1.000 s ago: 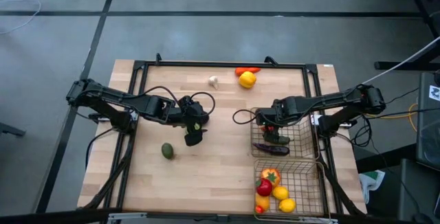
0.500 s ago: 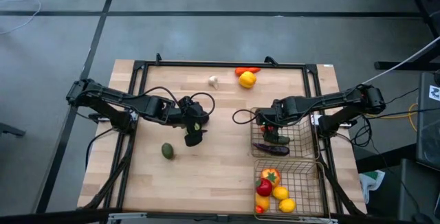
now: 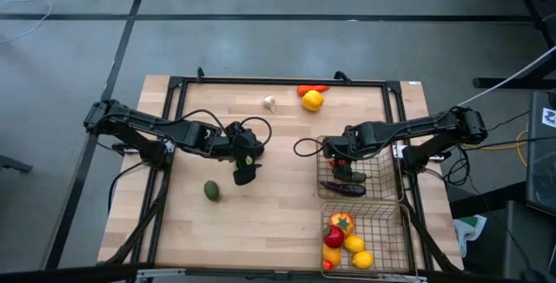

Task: Sort produce into baskets
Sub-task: Put the bottom red bell pepper into the top wire basket, then put the chayote into the top wire basket

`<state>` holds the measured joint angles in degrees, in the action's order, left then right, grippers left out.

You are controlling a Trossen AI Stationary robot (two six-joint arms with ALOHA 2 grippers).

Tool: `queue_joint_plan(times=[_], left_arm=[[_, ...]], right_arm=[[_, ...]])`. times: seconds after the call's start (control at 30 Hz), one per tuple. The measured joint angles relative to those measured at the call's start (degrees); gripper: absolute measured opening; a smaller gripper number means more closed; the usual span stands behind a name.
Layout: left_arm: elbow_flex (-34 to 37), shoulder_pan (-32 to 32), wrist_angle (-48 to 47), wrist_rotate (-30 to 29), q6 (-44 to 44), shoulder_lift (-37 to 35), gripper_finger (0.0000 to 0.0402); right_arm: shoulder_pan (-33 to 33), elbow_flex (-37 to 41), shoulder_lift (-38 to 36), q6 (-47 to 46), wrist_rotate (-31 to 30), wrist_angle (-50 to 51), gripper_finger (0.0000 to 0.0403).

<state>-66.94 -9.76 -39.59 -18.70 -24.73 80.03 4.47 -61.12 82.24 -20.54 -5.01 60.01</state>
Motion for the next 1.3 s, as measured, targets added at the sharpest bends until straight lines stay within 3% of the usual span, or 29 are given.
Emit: queue_joint_plan(times=[0.17, 0.4, 0.73, 1.07, 1.3], left_arm=[[0.0, 0.0, 0.0, 0.0, 0.0, 0.0, 0.0390], [0.0, 0.0, 0.0, 0.0, 0.0, 0.0, 0.0390], [0.0, 0.0, 0.0, 0.0, 0.0, 0.0, 0.0390], [0.0, 0.0, 0.0, 0.0, 0.0, 0.0, 0.0390], [0.0, 0.0, 0.0, 0.0, 0.0, 0.0, 0.0390]], right_arm=[[0.0, 0.0, 0.0, 1.2, 2.3, 0.0, 0.0344], [0.0, 0.0, 0.0, 2.8, 1.5, 0.0, 0.0395], [0.0, 0.0, 0.0, 2.8, 2.1, -0.1, 0.0383], [0.0, -1.7, 0.0, 2.5, 11.9, -0.4, 0.0383], [0.0, -6.1, -0.4, 1.4, 11.1, 3.2, 0.0383]])
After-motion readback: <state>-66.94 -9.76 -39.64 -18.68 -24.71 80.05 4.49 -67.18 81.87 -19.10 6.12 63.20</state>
